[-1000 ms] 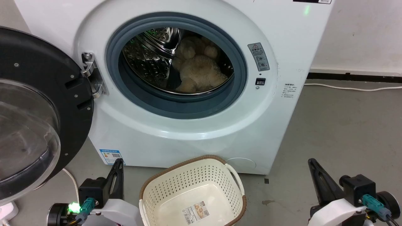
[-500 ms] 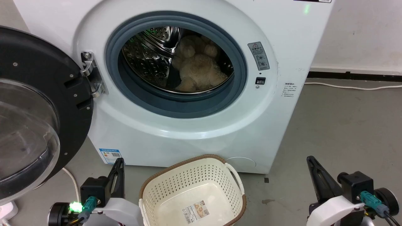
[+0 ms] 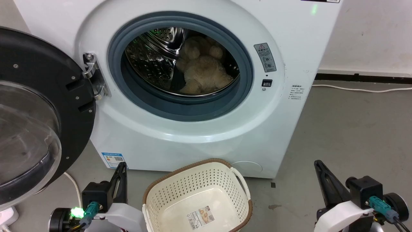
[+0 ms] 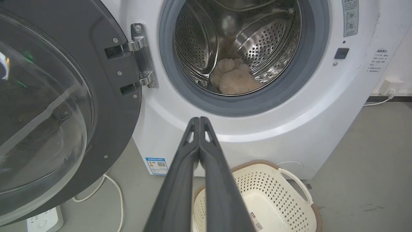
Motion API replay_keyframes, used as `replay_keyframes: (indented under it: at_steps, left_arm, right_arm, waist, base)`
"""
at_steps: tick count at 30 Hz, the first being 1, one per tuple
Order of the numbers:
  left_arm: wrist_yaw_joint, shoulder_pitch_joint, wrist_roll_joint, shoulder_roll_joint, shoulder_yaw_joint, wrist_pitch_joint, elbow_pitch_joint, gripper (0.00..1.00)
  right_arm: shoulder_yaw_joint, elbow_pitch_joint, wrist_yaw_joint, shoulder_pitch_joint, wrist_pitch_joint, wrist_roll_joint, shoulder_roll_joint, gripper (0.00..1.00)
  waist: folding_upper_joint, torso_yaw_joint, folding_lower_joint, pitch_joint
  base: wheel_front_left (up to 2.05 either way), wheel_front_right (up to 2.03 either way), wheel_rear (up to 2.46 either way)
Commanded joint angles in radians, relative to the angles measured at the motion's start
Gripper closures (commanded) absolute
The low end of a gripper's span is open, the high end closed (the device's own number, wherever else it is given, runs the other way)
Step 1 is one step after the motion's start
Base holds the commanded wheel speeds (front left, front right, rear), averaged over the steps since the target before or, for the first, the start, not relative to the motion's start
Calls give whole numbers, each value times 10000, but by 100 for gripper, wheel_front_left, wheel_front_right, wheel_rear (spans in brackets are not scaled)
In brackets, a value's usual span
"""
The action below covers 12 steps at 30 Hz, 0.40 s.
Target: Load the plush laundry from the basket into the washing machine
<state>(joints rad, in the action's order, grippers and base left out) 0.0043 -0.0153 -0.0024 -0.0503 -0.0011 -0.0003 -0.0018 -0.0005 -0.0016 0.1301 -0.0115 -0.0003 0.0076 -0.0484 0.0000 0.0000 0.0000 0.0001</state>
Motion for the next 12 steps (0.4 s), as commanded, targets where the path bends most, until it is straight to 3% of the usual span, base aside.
replay_keyframes:
  at_steps: [1, 12]
  left_arm:
    - [-43, 153, 24, 1, 11, 3, 18, 100]
    - [-43, 153, 24, 1, 11, 3, 18, 100]
  right_arm:
    - [5, 16, 6, 115, 3, -76, -18, 100]
    - [5, 16, 6, 115, 3, -76, -18, 100]
  waist:
    - [0, 0, 0, -1]
    - [0, 0, 0, -1]
  base:
    - [0, 0, 0]
    - [0, 0, 0]
